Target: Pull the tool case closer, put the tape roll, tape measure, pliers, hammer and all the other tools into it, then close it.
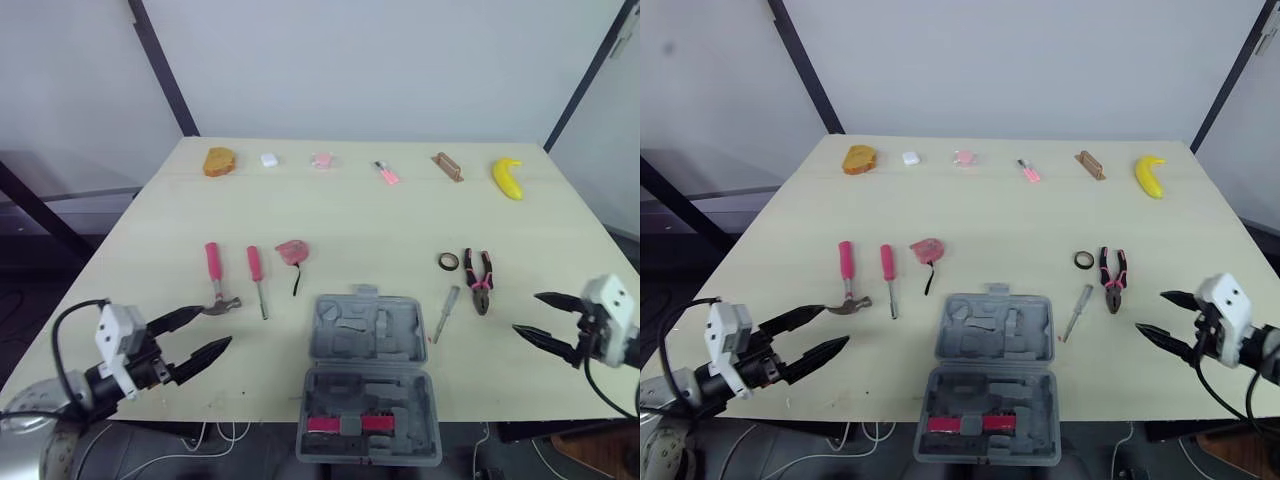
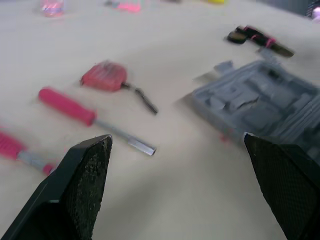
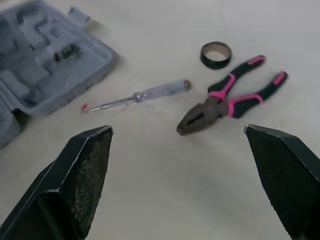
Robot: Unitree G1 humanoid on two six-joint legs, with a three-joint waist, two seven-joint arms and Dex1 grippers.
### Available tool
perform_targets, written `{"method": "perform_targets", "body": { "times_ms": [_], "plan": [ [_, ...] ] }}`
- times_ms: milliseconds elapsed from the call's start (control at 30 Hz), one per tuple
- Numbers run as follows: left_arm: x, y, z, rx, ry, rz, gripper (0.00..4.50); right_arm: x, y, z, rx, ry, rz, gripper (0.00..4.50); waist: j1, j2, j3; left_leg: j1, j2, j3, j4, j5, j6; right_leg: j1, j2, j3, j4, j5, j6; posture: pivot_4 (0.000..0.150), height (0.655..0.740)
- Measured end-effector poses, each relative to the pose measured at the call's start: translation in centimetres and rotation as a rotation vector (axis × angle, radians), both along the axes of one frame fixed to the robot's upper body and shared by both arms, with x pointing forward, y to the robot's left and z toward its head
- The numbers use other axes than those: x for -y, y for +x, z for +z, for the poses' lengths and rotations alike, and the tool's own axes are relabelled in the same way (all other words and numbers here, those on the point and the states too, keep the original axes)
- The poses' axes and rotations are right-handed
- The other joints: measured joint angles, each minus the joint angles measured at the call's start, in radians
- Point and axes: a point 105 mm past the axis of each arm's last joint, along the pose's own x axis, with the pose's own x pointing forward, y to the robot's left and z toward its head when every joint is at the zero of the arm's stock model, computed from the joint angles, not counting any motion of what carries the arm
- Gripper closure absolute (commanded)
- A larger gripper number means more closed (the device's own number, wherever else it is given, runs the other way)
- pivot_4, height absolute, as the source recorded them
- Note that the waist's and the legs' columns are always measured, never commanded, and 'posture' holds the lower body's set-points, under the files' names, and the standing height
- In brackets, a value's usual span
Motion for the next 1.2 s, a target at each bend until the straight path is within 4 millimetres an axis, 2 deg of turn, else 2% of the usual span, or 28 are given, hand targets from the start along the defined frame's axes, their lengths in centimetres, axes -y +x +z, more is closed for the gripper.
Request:
{"method": "perform_targets", "body": {
  "times_ms": [67, 100, 167, 233, 400, 467, 533, 600, 867, 1000, 1200],
  "plan": [
    [2.2, 1.0, 1.0, 0.033, -0.016, -0.086, 0.0, -1.3, 2.4, 1.2, 0.024, -0.056, 0.051, 0.05, -0.006, 0.002, 0.003, 0.0, 0.0, 0.002, 0.002, 0.0, 0.0, -0.001, 0.0, 0.002, 0.001, 0.001, 0.0, 0.15, 0.74],
    [3.7, 1.3, 2.3, 0.073, -0.022, -0.153, 0.0, -2.6, 4.2, 2.1, 0.038, -0.127, 0.113, 0.05, -0.008, 0.003, 0.002, 0.0, 0.0, 0.002, 0.002, 0.0, 0.0, -0.001, 0.001, 0.002, 0.001, 0.001, 0.0, 0.15, 0.74],
    [4.7, 1.6, 3.0, 0.088, -0.033, -0.194, 0.0, -3.1, 5.7, 2.4, 0.023, -0.191, 0.14, 0.05, -0.006, 0.003, 0.003, -0.001, 0.0, 0.0, 0.002, 0.0, 0.0, -0.001, 0.002, 0.001, 0.001, 0.001, 0.0, 0.15, 0.74],
    [5.1, 1.7, 3.1, 0.083, -0.042, -0.21, 0.0, -3.3, 6.4, 2.3, -0.001, -0.226, 0.159, 0.05, -0.004, 0.003, 0.003, -0.002, 0.0, 0.0, 0.001, 0.0, 0.0, -0.002, 0.002, 0.0, 0.0, 0.0, -0.001, 0.15, 0.74],
    [6.8, 1.8, 3.8, 0.08, -0.067, -0.279, 0.0, -5.8, 8.1, 0.7, -0.13, -0.328, 0.302, 0.05, -0.002, 0.003, 0.003, -0.004, 0.0, -0.001, -0.002, 0.0, 0.0, -0.002, 0.0, -0.001, -0.004, 0.0, 0.0, 0.15, 0.74],
    [7.1, 1.8, 4.0, 0.087, -0.066, -0.29, 0.0, -6.1, 8.5, 0.6, -0.141, -0.354, 0.319, 0.05, -0.002, 0.003, 0.003, -0.004, 0.0, -0.001, -0.002, 0.0, 0.0, -0.002, -0.001, -0.001, -0.004, 0.001, 0.0, 0.15, 0.74],
    [7.7, 1.7, 4.7, 0.097, -0.088, -0.29, 0.0, -7.4, 10.2, 0.7, -0.157, -0.456, 0.351, 0.05, -0.012, 0.004, 0.005, -0.003, 0.0, 0.0, -0.002, 0.0, 0.0, -0.002, -0.001, -0.001, -0.003, 0.001, 0.0, 0.15, 0.74],
    [9.3, 0.9, 6.0, 0.119, -0.122, -0.35, 0.0, -8.8, 11.8, 1.2, -0.14, -0.572, 0.373, 0.05, -0.022, 0.004, 0.005, -0.003, 0.0, -0.001, -0.001, 0.0, 0.0, -0.002, -0.001, -0.001, -0.001, 0.001, -0.001, 0.15, 0.74],
    [9.4, 0.9, 6.2, 0.108, -0.139, -0.32, 0.0, -9.2, 12.8, -0.4, -0.218, -0.653, 0.377, 0.05, -0.028, 0.005, 0.005, -0.003, 0.0, -0.002, -0.003, 0.0, -0.001, -0.002, -0.002, -0.003, -0.002, 0.001, -0.001, 0.15, 0.74],
    [9.6, 0.7, 6.4, 0.12, -0.132, -0.318, 0.0, -9.5, 13.4, -0.6, -0.235, -0.716, 0.357, 0.05, -0.03, 0.005, 0.006, -0.003, 0.0, -0.003, -0.003, 0.001, -0.001, -0.002, -0.002, -0.003, -0.002, 0.001, -0.001, 0.15, 0.74],
    [9.6, 0.6, 6.1, 0.117, -0.148, -0.292, 0.0, -10.8, 13.9, -1.8, -0.246, -0.747, 0.322, 0.05, -0.031, 0.006, 0.006, -0.003, 0.0, -0.002, -0.004, 0.002, -0.003, -0.002, -0.002, -0.002, -0.002, 0.001, -0.001, 0.15, 0.74]
  ]
}}
